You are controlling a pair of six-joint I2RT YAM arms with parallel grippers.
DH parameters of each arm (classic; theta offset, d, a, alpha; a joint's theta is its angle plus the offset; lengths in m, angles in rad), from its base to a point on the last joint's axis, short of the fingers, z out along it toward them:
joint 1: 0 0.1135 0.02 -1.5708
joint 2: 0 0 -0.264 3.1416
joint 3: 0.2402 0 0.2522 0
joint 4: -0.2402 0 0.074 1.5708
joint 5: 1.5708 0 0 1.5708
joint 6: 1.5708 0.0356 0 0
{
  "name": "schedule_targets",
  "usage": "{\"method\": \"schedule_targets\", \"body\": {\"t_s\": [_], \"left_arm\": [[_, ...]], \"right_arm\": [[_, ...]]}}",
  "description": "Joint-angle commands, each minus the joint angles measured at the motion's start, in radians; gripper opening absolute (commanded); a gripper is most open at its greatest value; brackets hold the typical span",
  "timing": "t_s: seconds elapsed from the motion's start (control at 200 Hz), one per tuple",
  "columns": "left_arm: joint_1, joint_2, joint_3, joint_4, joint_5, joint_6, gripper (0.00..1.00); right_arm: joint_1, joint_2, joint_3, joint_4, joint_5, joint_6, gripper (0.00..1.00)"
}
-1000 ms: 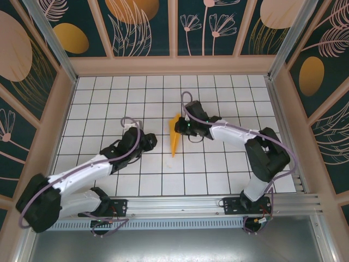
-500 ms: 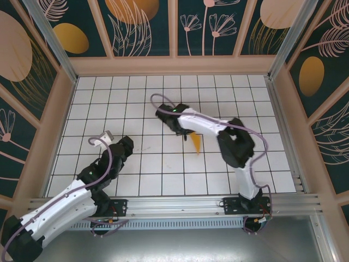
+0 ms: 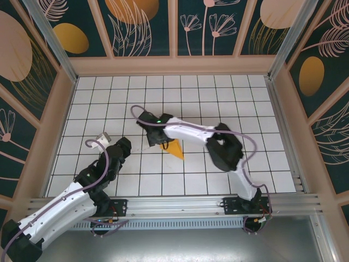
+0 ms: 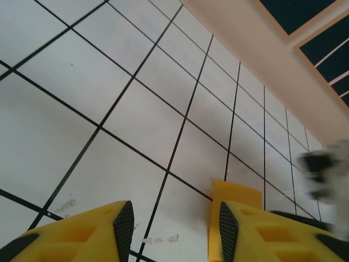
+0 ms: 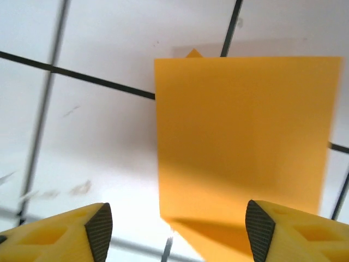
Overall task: Fold a paper plane with a square sheet of paper (pick it up from the middle)
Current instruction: Turn over the paper at the center of the table, then fold the wing for the fifth time at the center of the table.
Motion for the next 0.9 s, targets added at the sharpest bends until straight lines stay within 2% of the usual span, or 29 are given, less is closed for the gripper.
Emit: {"method": "schedule_targets", "body": {"t_s": [0.0, 0.1, 0.135, 0.16, 0.195, 0.255, 0.495, 0.676, 0.806, 0.896], "left_arm": [[0.007, 0.029, -0.008, 0.014, 0.041, 0.003, 0.49], [0.008, 0.078, -0.01, 0.067, 0.085, 0.013, 0.49], [0.008, 0.099, -0.01, 0.089, 0.104, 0.023, 0.5], [0.007, 0.117, -0.009, 0.104, 0.121, 0.03, 0.5], [0.008, 0.146, -0.001, 0.122, 0.139, 0.039, 0.51], [0.008, 0.196, 0.017, 0.14, 0.182, 0.055, 0.52], [0.008, 0.387, 0.074, 0.208, 0.346, 0.078, 0.57], [0.007, 0.455, 0.092, 0.221, 0.379, 0.075, 0.58], [0.007, 0.496, 0.114, 0.216, 0.398, 0.089, 0.59], [0.007, 0.524, 0.131, 0.215, 0.412, 0.091, 0.59]], "right_arm": [[-0.115, -0.238, -0.227, 0.284, -0.243, -0.005, 0.68], [-0.247, -0.356, -0.484, 0.556, -0.511, 0.033, 0.52], [-0.284, -0.367, -0.54, 0.632, -0.59, 0.043, 0.49], [-0.308, -0.367, -0.566, 0.671, -0.643, 0.047, 0.43], [-0.327, -0.357, -0.587, 0.706, -0.681, 0.052, 0.3], [-0.35, -0.326, -0.597, 0.734, -0.708, 0.048, 0.22], [-0.375, -0.191, -0.566, 0.783, -0.758, 0.067, 0.17], [-0.389, -0.123, -0.594, 0.819, -0.686, 0.123, 0.17], [-0.395, -0.127, -0.684, 0.92, -0.66, 0.232, 0.17], [-0.392, -0.159, -0.782, 0.999, -0.608, 0.384, 0.17]]}}
